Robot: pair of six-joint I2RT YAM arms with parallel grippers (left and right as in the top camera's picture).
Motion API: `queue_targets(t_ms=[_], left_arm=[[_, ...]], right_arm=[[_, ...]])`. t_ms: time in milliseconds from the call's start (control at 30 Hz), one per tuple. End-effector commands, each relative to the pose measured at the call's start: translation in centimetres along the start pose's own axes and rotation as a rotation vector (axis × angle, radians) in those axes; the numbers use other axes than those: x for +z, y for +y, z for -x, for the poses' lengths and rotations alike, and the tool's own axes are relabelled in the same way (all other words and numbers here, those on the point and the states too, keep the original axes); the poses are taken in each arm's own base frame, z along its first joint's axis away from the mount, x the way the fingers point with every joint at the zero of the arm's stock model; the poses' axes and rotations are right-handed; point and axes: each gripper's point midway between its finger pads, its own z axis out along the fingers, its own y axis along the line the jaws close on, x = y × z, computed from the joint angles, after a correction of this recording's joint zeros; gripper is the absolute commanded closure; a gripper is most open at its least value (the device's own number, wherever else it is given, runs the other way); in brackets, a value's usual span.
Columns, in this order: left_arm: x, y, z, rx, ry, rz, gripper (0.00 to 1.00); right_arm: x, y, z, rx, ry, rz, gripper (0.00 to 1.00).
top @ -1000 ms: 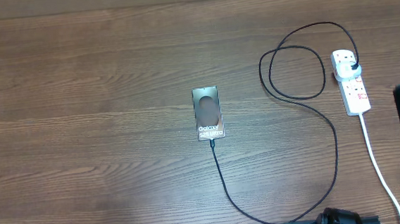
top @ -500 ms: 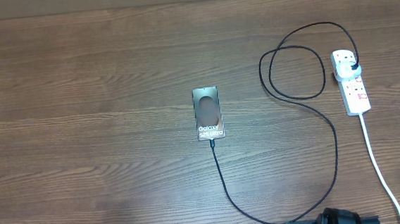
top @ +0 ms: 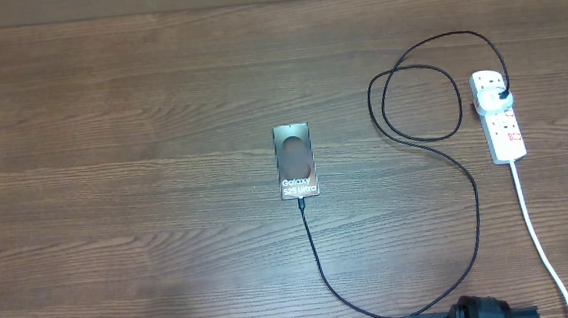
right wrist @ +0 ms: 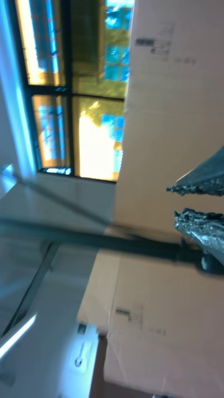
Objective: Plug charger to phone and switch on socket
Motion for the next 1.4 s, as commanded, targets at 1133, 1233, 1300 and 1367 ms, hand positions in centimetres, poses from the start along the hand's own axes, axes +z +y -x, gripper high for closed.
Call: queue_targets(t_ms=[1133, 1233, 1300, 1367], left_arm=[[28.6, -7.7, -16.0, 0.217, 0.077, -0.287, 0.01], [29.5, -7.0, -18.0, 0.233, 0.08, -0.285, 0.01], [30.0, -6.6, -19.2, 0.272, 0.074, -0.287, 0.01], [30.4, -6.0, -20.4, 0.298, 0.077, -0.281, 0.01]], right_arm=[[-16.0, 8.8, 3.9, -0.283, -0.437, -0.081, 0.75], [-16.1, 9.0, 4.1, -0.289, -0.446, -0.078, 0.75], [-16.1, 9.0, 4.2, -0.29, -0.448, -0.077, 0.75], [-16.1, 9.0, 4.2, -0.29, -0.449, -0.077, 0.74]])
